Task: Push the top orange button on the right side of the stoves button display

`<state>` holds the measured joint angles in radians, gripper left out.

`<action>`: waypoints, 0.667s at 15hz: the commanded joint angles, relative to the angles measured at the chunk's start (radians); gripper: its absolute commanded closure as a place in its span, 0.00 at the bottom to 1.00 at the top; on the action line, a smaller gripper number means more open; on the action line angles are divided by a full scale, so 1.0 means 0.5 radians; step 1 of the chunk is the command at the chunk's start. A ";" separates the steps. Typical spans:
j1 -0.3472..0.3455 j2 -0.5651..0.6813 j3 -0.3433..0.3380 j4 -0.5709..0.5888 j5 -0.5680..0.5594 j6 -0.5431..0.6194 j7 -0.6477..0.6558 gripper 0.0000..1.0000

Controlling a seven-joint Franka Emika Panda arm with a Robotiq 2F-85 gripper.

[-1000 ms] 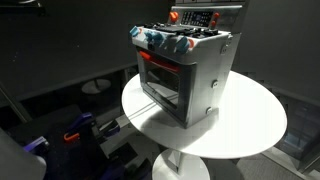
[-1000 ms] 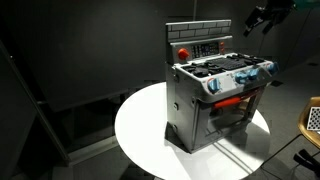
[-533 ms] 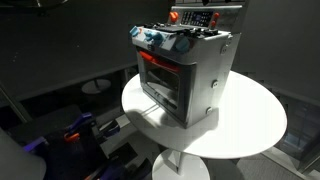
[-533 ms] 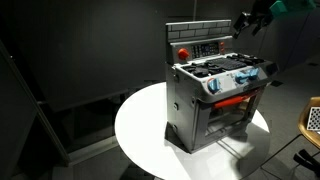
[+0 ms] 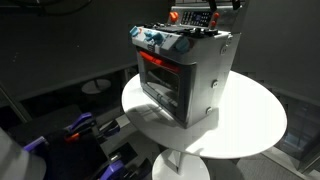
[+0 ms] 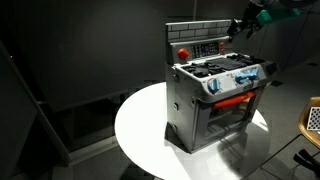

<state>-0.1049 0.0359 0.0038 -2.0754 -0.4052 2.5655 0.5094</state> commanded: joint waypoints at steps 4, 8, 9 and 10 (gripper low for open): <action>0.111 0.144 -0.094 0.156 -0.010 -0.024 0.043 0.00; 0.151 0.183 -0.124 0.181 0.003 -0.024 0.036 0.00; 0.158 0.191 -0.129 0.188 0.006 -0.021 0.033 0.00; 0.163 0.195 -0.135 0.192 0.008 -0.018 0.030 0.00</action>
<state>-0.0447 0.1109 -0.0430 -2.0167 -0.4050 2.5655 0.5110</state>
